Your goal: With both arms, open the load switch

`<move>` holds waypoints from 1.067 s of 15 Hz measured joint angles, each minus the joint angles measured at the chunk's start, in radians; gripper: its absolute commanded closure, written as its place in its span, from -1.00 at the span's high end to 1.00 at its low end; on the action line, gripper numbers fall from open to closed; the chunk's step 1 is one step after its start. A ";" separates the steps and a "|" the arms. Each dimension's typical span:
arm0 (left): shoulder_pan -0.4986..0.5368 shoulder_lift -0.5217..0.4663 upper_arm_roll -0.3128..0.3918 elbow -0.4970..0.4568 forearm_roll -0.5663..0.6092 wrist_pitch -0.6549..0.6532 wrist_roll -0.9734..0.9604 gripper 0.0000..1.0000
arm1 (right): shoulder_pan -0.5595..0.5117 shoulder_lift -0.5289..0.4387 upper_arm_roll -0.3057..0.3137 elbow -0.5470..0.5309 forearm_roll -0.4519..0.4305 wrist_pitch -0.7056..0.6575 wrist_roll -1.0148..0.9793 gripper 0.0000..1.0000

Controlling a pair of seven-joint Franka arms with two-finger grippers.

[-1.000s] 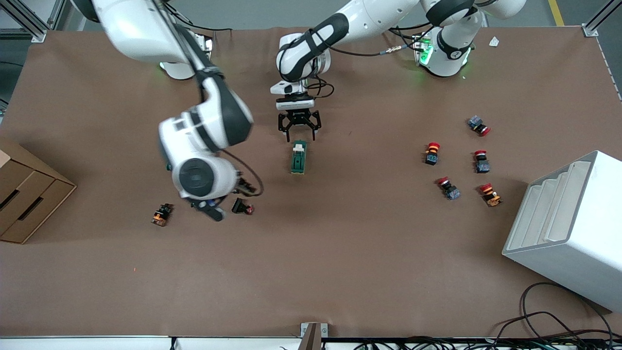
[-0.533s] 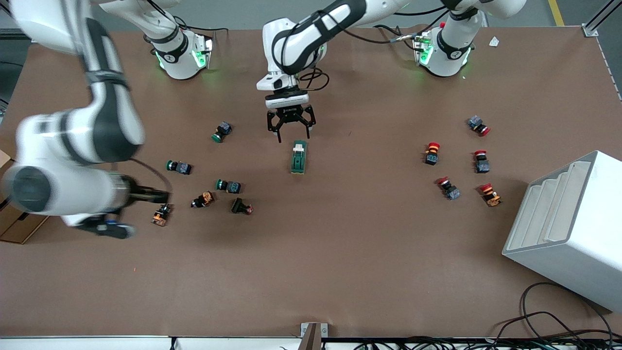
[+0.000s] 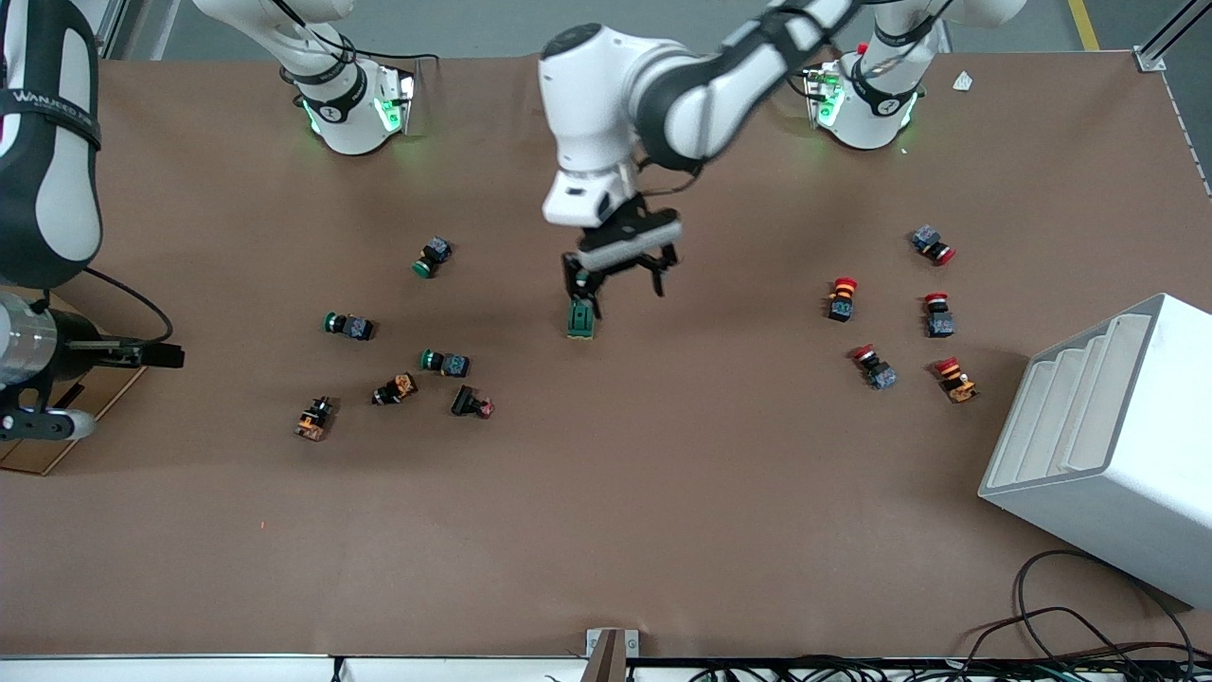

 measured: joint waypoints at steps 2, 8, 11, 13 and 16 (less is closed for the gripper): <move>0.078 -0.006 0.001 0.048 -0.073 -0.024 0.098 1.00 | -0.007 -0.001 0.000 0.039 0.000 -0.033 -0.001 1.00; 0.282 -0.027 0.001 0.174 -0.272 -0.166 0.502 1.00 | -0.015 -0.010 0.019 0.070 0.006 -0.107 -0.003 1.00; 0.325 -0.093 0.047 0.180 -0.403 -0.230 0.694 1.00 | -0.016 -0.036 0.020 0.063 0.010 -0.147 -0.004 1.00; 0.330 -0.168 0.124 0.182 -0.512 -0.296 0.847 1.00 | -0.019 -0.075 0.019 0.033 0.021 -0.135 -0.004 1.00; 0.349 -0.294 0.249 0.182 -0.659 -0.417 1.091 1.00 | -0.025 -0.161 0.019 -0.053 0.026 -0.101 -0.005 1.00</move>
